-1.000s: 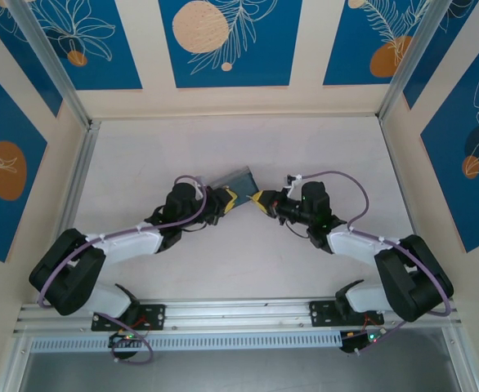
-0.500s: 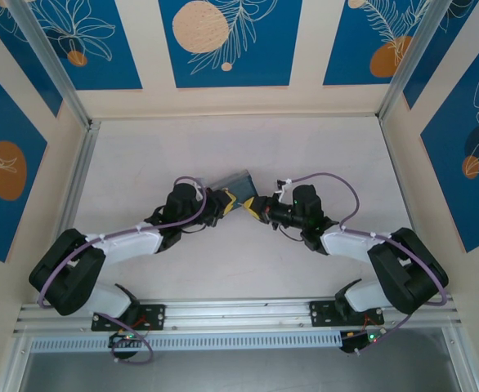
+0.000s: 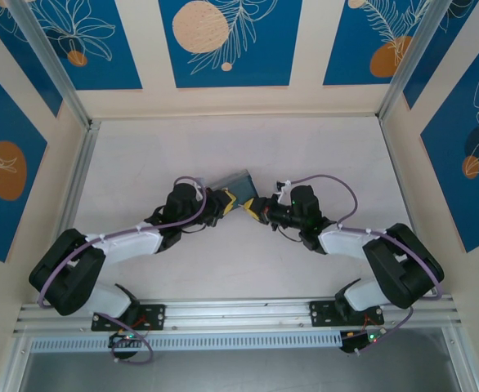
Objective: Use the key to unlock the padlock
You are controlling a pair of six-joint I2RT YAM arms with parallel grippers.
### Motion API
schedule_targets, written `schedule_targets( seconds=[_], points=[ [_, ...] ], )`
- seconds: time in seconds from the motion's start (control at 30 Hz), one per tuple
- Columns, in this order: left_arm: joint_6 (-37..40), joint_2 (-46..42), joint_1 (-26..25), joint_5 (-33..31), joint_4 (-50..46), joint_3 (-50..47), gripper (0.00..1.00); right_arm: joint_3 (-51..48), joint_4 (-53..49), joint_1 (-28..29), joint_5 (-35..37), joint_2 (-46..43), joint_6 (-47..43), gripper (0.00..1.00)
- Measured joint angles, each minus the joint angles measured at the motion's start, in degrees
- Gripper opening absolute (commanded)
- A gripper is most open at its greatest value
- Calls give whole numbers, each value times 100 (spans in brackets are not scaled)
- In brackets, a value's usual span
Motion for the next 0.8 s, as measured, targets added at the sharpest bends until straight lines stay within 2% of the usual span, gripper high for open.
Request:
schedule_targets(
  seconds=[0.4,0.8],
  points=[
    [2,0,0,0,0,0,0,2,221,-35,0,127,83,0],
    [4,0,0,0,0,0,0,-33,-90,-197,0,-313,20,0]
  ],
)
